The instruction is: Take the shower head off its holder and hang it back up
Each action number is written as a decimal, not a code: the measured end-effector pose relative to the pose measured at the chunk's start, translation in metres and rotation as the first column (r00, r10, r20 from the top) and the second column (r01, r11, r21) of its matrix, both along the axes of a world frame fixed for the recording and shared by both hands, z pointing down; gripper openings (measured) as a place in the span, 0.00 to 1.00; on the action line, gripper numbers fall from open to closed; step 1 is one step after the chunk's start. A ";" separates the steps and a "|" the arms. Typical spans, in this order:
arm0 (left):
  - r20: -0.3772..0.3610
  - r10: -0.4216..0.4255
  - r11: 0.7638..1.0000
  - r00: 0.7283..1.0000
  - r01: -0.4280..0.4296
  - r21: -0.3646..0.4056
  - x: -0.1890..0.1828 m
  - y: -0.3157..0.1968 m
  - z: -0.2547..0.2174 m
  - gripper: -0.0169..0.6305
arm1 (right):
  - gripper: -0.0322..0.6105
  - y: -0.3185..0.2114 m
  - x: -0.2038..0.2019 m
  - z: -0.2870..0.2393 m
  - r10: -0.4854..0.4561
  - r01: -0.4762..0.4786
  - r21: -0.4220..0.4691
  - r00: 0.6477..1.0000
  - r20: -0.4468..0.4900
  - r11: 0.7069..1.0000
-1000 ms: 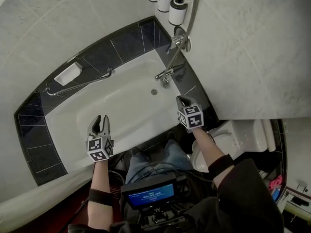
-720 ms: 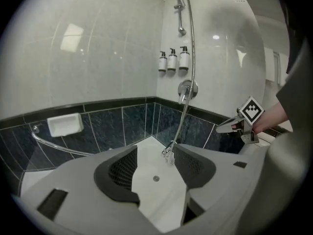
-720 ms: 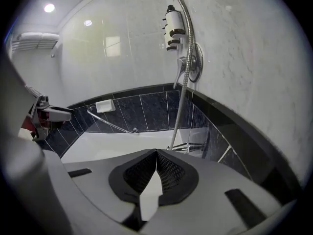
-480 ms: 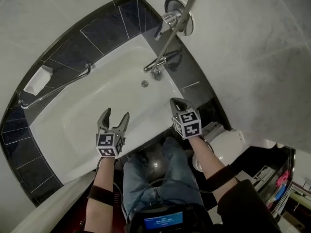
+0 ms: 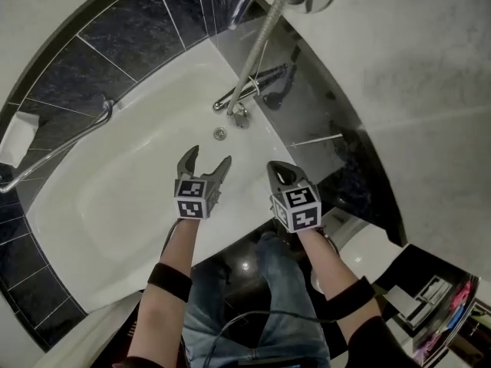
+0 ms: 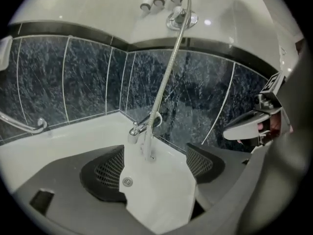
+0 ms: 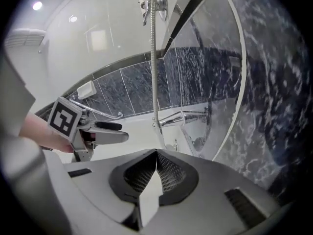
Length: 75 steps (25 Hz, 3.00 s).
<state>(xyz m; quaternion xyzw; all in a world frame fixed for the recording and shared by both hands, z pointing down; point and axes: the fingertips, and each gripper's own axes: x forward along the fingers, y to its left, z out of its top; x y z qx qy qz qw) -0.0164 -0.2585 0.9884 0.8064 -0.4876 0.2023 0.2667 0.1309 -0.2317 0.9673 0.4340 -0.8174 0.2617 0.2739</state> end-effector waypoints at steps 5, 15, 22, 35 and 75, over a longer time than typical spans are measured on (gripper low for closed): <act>-0.008 0.001 1.000 1.000 -0.001 -0.005 0.026 -0.034 0.068 0.64 | 0.09 -0.001 -0.004 0.039 -0.019 0.019 0.003 1.000 0.024 1.000; -0.022 0.011 1.000 1.000 -0.011 0.009 0.063 -0.099 0.143 0.64 | 0.09 -0.017 -0.009 0.087 -0.032 0.030 0.036 0.998 0.052 0.999; -0.011 0.015 1.000 1.000 -0.015 0.011 0.072 -0.117 0.170 0.60 | 0.09 -0.026 -0.002 0.105 -0.026 0.024 0.048 0.999 0.040 0.999; 0.094 -0.004 0.999 0.996 -0.001 0.044 0.054 -0.110 0.177 0.23 | 0.09 -0.021 -0.004 0.110 -0.034 0.033 0.037 0.999 0.038 0.999; 0.521 -0.604 0.790 0.604 0.542 0.287 -0.389 0.278 -0.356 0.21 | 0.09 0.101 -0.272 -0.326 -0.567 0.555 0.198 0.824 0.006 0.808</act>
